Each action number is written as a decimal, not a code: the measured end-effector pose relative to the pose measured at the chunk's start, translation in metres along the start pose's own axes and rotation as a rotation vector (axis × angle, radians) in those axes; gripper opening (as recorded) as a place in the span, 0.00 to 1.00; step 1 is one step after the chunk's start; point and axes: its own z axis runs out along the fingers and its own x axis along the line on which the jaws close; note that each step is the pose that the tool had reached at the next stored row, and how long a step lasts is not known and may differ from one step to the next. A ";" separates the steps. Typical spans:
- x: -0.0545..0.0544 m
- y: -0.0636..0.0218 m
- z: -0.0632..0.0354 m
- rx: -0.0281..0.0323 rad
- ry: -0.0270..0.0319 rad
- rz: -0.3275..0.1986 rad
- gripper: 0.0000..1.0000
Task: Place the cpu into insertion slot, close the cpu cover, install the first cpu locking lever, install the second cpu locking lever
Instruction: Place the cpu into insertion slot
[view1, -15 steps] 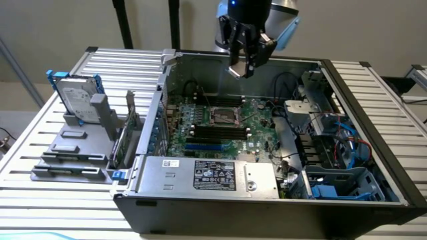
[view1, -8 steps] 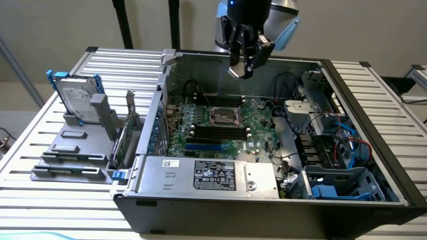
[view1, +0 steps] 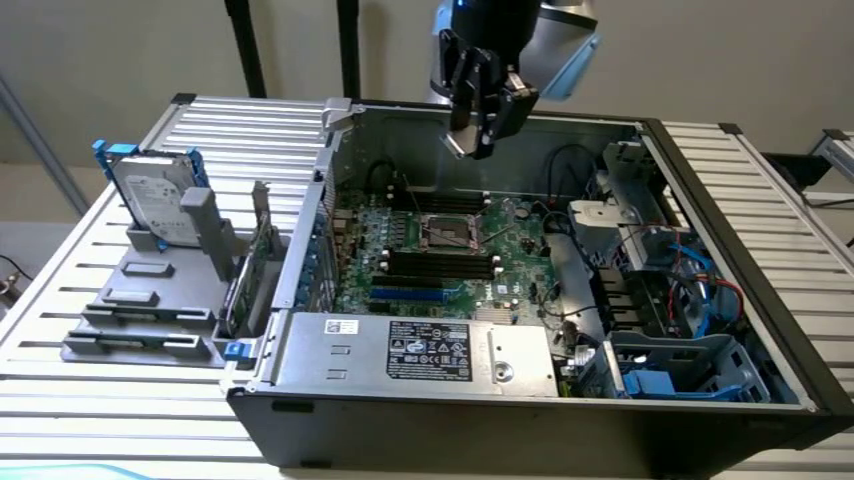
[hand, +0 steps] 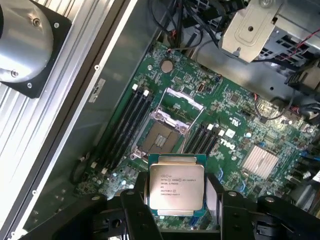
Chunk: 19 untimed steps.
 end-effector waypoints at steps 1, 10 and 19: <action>0.000 0.0000 0.0000 0.0069 0.0035 0.011 0.55; 0.000 0.0000 0.0018 0.0199 0.0141 0.152 0.55; 0.000 -0.0001 0.0054 0.0096 0.0148 0.315 0.55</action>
